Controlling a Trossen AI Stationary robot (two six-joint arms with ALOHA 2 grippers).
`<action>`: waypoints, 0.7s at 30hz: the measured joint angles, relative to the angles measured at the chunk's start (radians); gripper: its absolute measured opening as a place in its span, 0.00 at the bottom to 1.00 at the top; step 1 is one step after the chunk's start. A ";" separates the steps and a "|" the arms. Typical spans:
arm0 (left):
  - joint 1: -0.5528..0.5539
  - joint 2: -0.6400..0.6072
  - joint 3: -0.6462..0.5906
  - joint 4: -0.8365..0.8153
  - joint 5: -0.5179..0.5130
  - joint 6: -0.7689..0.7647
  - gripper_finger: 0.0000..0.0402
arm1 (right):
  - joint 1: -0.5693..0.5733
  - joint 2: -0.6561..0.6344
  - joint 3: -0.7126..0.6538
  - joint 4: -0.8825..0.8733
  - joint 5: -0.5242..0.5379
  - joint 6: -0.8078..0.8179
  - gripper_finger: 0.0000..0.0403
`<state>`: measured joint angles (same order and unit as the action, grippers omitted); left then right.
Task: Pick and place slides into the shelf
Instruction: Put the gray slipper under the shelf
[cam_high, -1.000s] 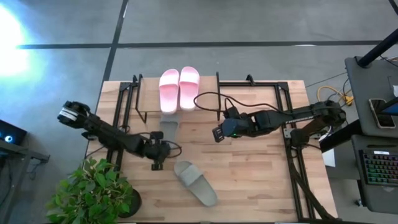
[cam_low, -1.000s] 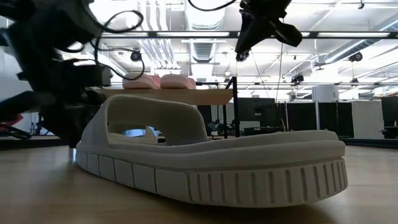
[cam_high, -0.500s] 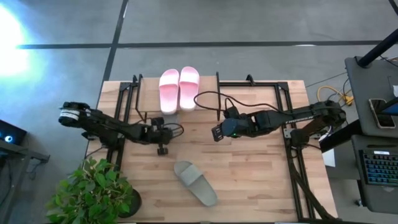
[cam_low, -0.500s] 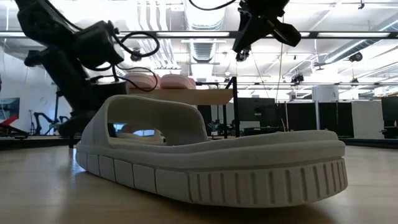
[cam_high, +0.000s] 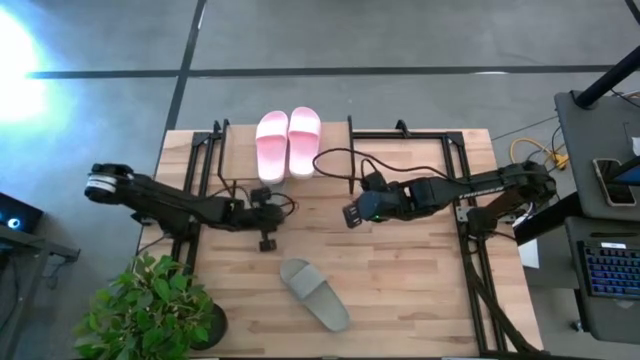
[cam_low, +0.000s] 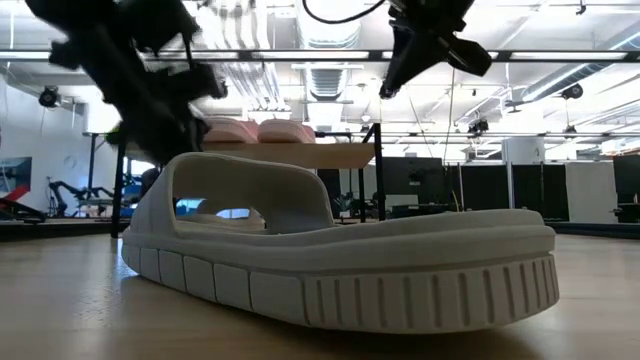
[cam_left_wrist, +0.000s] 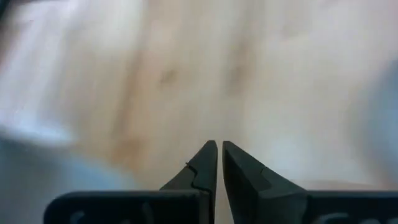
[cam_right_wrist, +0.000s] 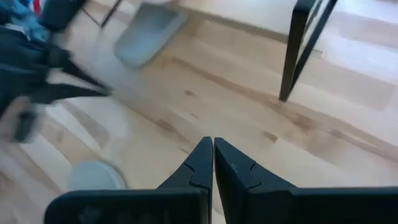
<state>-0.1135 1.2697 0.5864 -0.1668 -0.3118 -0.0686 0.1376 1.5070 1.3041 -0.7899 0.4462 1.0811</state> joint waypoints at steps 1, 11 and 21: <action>-0.015 -0.017 0.011 -0.009 0.057 -0.007 0.03 | 0.000 0.000 0.000 -0.009 -0.015 -0.009 0.02; -0.159 -0.140 -0.010 -0.052 0.465 -0.467 0.03 | 0.018 0.000 -0.005 -0.019 -0.217 -0.169 0.02; -0.249 0.060 -0.009 0.126 0.498 -0.634 0.03 | 0.089 0.000 -0.194 0.002 -0.461 -0.081 0.02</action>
<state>-0.3625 1.3293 0.5773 -0.0406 0.1864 -0.7027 0.2271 1.5074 1.1105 -0.7879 -0.0147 1.0001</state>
